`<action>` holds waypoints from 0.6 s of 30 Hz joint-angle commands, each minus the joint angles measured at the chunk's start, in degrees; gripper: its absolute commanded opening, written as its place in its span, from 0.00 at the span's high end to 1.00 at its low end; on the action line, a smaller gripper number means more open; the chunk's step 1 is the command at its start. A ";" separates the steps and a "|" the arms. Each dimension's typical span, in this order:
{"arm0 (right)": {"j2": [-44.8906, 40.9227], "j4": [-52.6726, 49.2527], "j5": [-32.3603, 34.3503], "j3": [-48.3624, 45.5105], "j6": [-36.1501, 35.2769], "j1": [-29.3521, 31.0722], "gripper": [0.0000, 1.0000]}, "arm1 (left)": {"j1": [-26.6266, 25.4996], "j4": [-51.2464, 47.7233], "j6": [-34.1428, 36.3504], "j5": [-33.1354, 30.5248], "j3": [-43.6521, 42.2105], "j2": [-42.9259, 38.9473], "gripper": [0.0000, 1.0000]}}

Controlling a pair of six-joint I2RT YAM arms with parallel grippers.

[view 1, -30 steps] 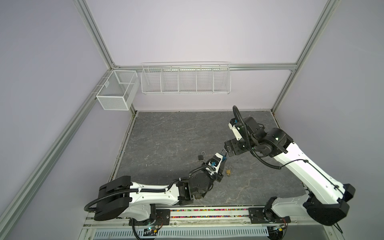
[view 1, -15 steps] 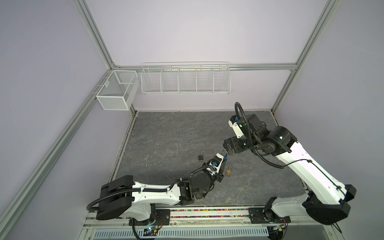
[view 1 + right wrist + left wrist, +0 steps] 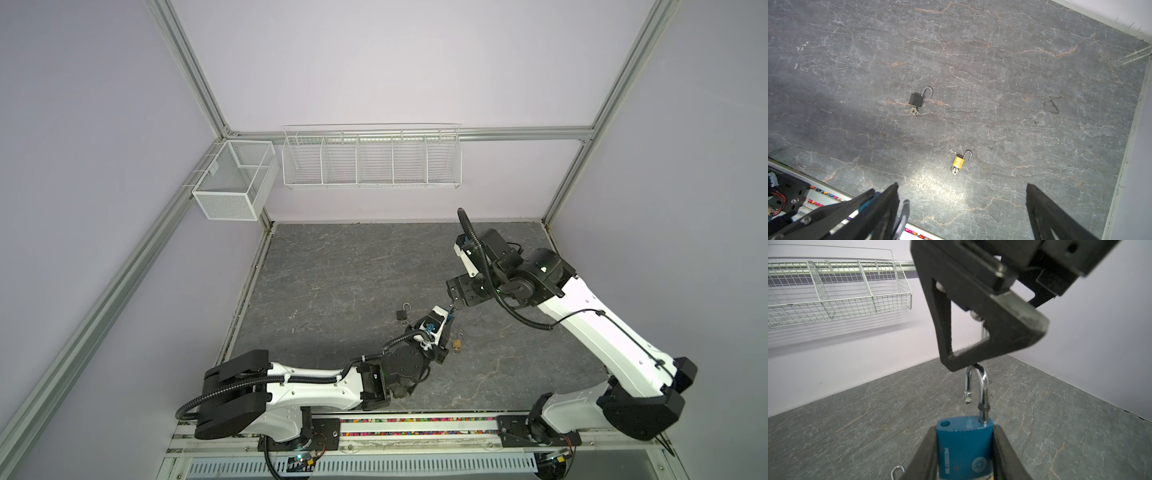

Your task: Unlock with the key

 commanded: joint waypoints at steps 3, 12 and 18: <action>-0.72 -3.18 1.78 0.06 -1.04 -0.66 0.05 | -0.05 2.42 1.96 0.64 0.99 -1.60 1.00; -2.45 -4.17 -0.47 -0.49 -2.14 -1.21 0.05 | -0.02 2.86 2.07 0.47 0.30 -2.69 1.00; -4.74 -4.11 -1.44 -1.87 -2.03 -1.41 0.05 | -0.04 2.82 1.62 -0.29 0.42 -2.58 1.00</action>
